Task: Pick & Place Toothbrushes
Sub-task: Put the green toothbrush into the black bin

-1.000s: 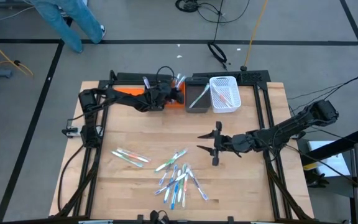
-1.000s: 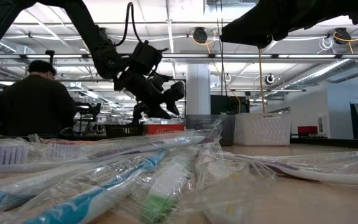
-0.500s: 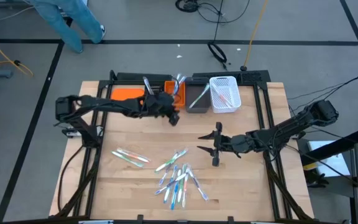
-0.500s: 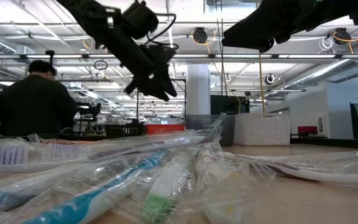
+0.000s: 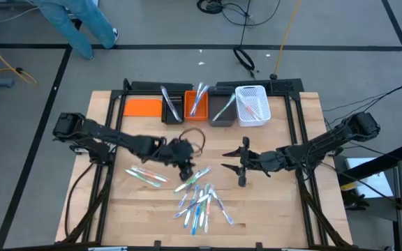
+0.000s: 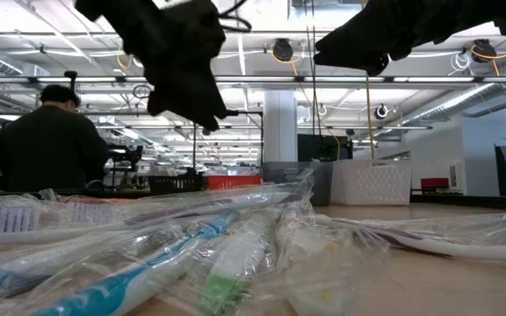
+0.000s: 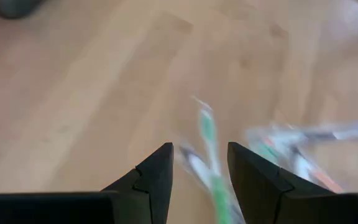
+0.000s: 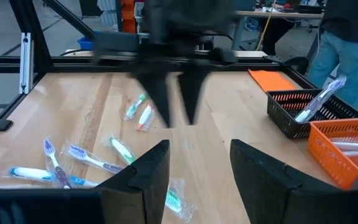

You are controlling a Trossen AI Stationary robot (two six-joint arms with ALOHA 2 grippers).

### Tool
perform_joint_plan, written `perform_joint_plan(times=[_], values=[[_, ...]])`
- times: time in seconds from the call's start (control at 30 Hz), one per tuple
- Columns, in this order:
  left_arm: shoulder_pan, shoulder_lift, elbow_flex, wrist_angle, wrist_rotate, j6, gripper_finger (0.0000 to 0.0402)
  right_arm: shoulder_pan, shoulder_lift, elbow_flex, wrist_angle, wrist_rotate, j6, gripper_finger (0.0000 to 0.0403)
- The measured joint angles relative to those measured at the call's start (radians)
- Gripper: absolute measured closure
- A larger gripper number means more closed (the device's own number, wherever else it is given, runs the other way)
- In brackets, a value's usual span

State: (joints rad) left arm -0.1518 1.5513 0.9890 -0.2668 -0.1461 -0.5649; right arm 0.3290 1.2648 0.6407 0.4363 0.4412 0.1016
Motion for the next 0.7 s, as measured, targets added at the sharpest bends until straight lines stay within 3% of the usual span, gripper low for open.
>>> perform_joint_plan(times=[0.3,0.7], values=[[-0.189,0.062,-0.001,-0.033,-0.173,-0.103,0.0250,0.000,0.000,0.000,-0.002,-0.001,0.044,0.0243],[-0.230,0.200,-0.001,-0.053,-0.131,-0.241,0.0250,0.000,0.000,0.000,-0.014,-0.001,0.052,0.0243]])
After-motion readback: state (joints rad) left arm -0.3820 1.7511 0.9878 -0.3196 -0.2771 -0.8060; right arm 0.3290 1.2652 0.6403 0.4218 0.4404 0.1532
